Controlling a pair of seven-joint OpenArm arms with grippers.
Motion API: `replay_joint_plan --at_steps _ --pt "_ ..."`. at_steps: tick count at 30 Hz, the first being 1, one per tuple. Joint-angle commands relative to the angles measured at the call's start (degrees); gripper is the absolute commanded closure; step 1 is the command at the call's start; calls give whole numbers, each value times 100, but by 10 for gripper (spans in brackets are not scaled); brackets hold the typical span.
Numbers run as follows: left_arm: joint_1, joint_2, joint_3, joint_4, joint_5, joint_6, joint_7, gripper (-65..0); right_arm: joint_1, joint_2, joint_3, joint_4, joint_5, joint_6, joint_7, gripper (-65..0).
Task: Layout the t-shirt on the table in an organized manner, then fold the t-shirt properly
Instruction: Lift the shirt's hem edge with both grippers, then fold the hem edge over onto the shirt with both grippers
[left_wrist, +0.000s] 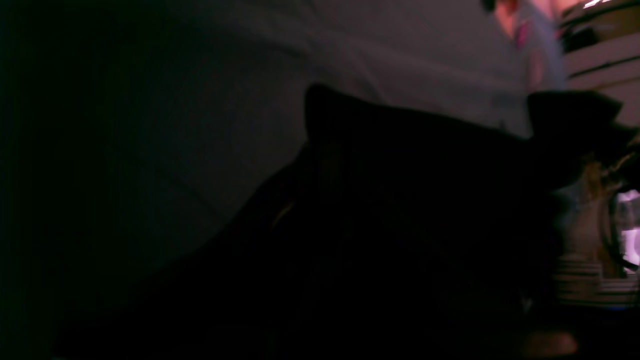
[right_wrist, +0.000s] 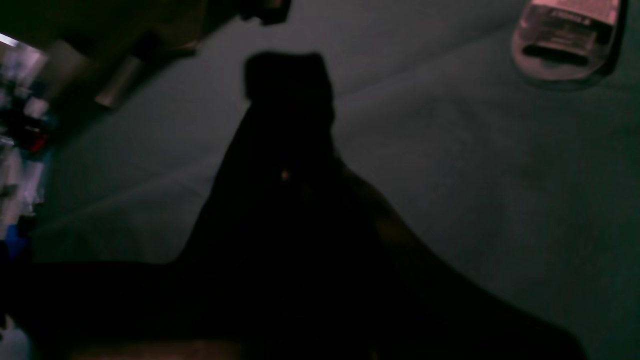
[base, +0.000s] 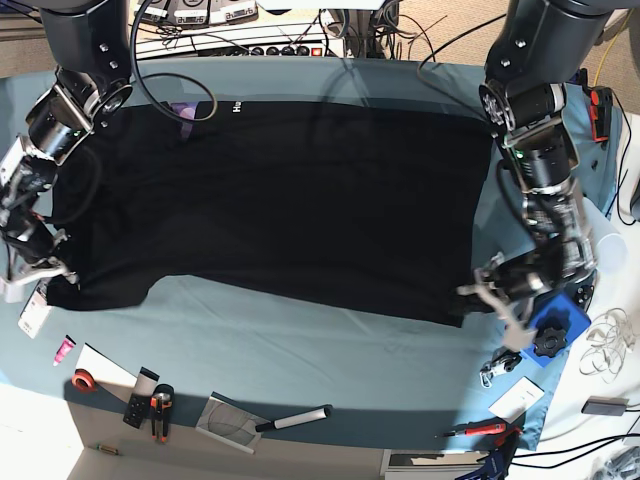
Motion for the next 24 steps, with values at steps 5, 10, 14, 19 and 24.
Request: replay_joint_plan --at_steps 5,10,14,19,24 --pt "-42 -68 -358 103 -1169 -42 870 0 -31 146 507 107 796 244 -514 0" --pt "299 -68 -358 310 -1943 -20 1317 0 -568 144 872 350 1231 244 -719 0" --pt "713 -66 -358 1045 -2179 153 1317 0 -1132 142 999 984 1456 244 -850 0" --pt "1360 -66 -354 2267 -1945 109 1317 0 -1840 142 997 2055 1733 244 -1054 0" --pt "1943 -66 -354 2699 -1751 133 1317 0 -2417 142 999 2758 1969 244 -1121 0"
